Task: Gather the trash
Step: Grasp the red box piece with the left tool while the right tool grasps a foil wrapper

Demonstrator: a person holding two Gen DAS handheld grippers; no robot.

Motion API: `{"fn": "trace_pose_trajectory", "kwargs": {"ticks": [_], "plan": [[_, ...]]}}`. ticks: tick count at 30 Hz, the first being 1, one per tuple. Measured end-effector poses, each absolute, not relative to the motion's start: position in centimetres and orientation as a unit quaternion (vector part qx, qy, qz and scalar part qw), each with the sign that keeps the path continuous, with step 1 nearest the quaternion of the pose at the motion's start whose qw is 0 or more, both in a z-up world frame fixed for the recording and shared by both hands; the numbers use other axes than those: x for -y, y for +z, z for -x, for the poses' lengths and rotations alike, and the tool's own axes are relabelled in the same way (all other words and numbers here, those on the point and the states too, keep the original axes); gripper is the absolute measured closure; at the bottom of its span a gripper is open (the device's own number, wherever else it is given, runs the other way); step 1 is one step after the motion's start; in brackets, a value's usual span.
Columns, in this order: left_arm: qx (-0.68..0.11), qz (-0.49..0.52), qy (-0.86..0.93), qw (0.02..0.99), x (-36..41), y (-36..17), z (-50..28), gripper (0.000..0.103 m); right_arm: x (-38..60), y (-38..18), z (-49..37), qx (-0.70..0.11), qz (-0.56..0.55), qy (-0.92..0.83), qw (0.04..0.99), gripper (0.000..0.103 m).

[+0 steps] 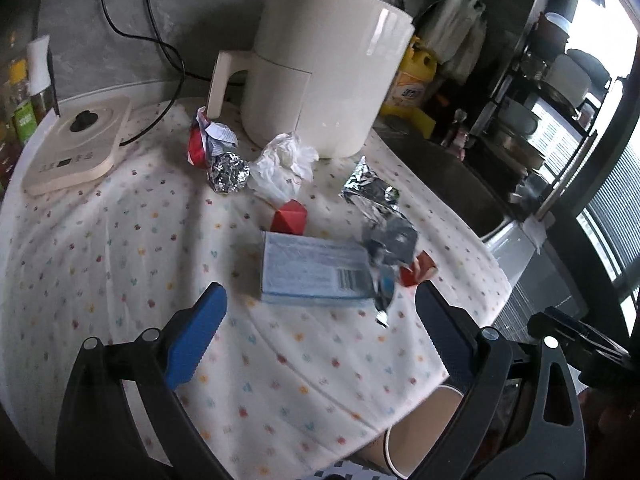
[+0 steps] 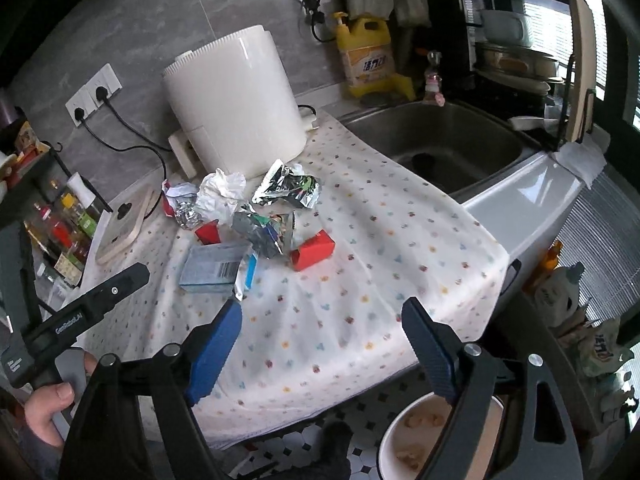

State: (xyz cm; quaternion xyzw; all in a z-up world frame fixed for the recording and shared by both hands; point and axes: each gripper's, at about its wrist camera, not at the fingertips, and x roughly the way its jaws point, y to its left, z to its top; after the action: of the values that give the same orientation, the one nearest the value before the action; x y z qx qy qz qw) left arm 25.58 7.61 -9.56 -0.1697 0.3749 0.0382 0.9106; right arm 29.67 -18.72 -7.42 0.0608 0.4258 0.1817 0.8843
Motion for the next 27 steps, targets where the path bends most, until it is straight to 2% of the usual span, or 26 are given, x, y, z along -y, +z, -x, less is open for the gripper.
{"fn": "trace_pose_trajectory", "kwargs": {"ticks": [4,9,12,16,22,23,24,26,27], "plan": [[-0.379,0.174,0.027,0.909,-9.1,-10.3,-27.6,0.012,17.0,-7.8,-31.1,-0.430,-0.059,0.177,0.883,0.032],[-0.393,0.178,0.007,0.902,-10.8,-11.4,-31.0,0.030,14.6,-8.4,-33.1,-0.434,-0.053,0.177,0.882,0.046],[-0.403,0.175,-0.004,0.898,-11.6,-12.4,-33.1,0.035,13.0,-8.9,-34.3,-0.439,-0.047,0.180,0.879,0.054],[-0.419,0.171,-0.019,0.891,-11.9,-13.6,-35.5,0.039,11.0,-9.6,-36.0,-0.447,-0.039,0.180,0.875,0.057],[-0.448,0.170,-0.042,0.877,-12.1,-15.7,-38.5,0.050,8.7,-10.5,-38.0,-0.463,-0.024,0.180,0.868,0.062],[-0.451,0.168,-0.045,0.876,-12.1,-15.9,-38.8,0.059,8.4,-10.7,-38.3,-0.466,-0.021,0.181,0.866,0.063],[-0.455,0.165,-0.046,0.874,-12.1,-16.2,-39.1,0.077,8.0,-10.8,-38.6,-0.468,-0.017,0.182,0.865,0.063],[-0.461,0.177,-0.048,0.868,-12.7,-16.7,-39.4,0.087,7.3,-11.3,-39.3,-0.474,-0.006,0.185,0.861,0.064],[-0.458,0.181,-0.044,0.869,-13.2,-16.7,-39.4,0.087,7.0,-11.5,-39.5,-0.478,-0.002,0.186,0.859,0.067]]}}
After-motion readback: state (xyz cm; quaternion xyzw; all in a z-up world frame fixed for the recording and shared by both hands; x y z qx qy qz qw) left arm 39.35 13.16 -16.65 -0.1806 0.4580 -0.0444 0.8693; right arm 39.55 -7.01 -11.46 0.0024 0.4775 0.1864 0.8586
